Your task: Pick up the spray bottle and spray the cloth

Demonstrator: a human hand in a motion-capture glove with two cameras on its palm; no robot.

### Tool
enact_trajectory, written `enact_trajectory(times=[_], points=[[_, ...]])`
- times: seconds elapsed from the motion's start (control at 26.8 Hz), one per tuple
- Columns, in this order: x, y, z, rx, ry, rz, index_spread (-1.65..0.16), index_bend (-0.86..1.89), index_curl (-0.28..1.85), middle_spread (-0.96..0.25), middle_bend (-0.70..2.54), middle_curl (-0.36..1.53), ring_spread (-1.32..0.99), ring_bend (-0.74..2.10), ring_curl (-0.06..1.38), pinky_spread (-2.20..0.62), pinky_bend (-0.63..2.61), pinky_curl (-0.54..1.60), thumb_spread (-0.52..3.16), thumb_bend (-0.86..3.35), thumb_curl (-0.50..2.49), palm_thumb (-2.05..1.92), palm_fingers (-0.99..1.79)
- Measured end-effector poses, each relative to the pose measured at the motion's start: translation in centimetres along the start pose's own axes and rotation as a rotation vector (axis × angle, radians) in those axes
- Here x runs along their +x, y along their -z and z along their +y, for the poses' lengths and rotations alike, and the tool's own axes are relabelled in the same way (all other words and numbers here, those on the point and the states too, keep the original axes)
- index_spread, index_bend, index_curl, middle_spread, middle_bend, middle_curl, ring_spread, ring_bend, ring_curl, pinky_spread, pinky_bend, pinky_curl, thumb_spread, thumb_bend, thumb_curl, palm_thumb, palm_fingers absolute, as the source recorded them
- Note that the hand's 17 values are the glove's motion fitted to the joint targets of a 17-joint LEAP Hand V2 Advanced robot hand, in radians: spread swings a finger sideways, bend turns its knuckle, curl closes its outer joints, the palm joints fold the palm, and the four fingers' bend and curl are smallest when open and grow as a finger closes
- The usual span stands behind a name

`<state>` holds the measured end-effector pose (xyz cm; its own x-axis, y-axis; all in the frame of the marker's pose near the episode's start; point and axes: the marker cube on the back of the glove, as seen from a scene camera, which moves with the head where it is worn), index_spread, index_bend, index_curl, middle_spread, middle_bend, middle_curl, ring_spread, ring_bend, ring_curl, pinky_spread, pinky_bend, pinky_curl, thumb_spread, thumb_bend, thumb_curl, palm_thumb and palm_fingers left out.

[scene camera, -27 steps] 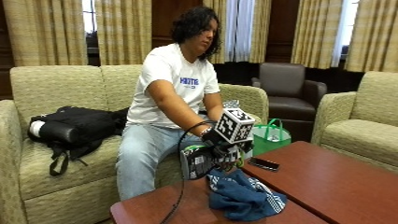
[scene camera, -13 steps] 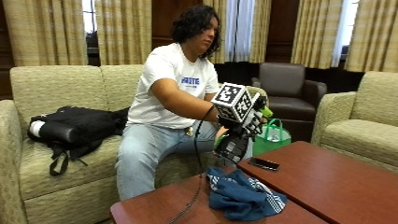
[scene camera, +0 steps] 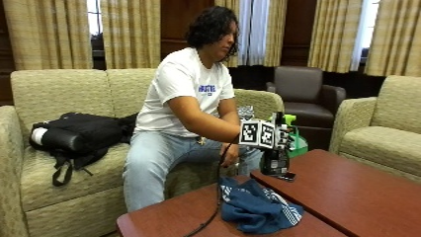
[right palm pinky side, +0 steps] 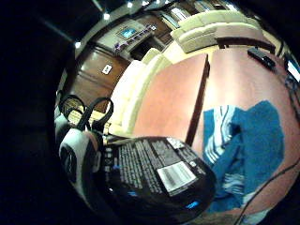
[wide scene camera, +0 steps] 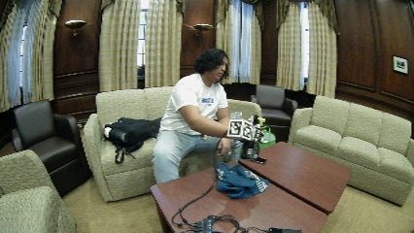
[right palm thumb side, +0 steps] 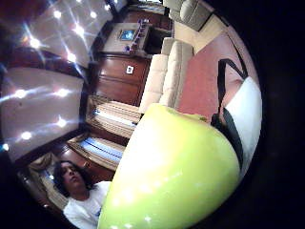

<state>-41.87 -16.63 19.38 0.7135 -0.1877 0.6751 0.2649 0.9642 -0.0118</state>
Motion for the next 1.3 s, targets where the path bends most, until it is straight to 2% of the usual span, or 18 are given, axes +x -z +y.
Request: enact_trajectory(times=[0.48,0.86,1.3], points=[[5.8,-9.7,1.5,-0.01,-0.075,-0.083,-0.25,0.36,0.61,-0.19,0.65,0.54,-0.2,0.69,0.47,-0.3,0.38,0.37,0.19,-0.03,0.82,0.92,1.37],[7.2,-12.3,2.1,0.033,-0.062,-0.091,-0.26,0.35,0.61,-0.19,0.65,0.54,-0.2,0.7,0.47,-0.3,0.38,0.37,0.19,-0.03,0.82,0.92,1.37],[7.4,-14.8,-1.4,0.08,-0.042,-0.054,-0.26,0.37,0.62,-0.2,0.65,0.54,-0.22,0.7,0.47,-0.31,0.38,0.37,0.19,-0.03,0.83,0.91,1.39]])
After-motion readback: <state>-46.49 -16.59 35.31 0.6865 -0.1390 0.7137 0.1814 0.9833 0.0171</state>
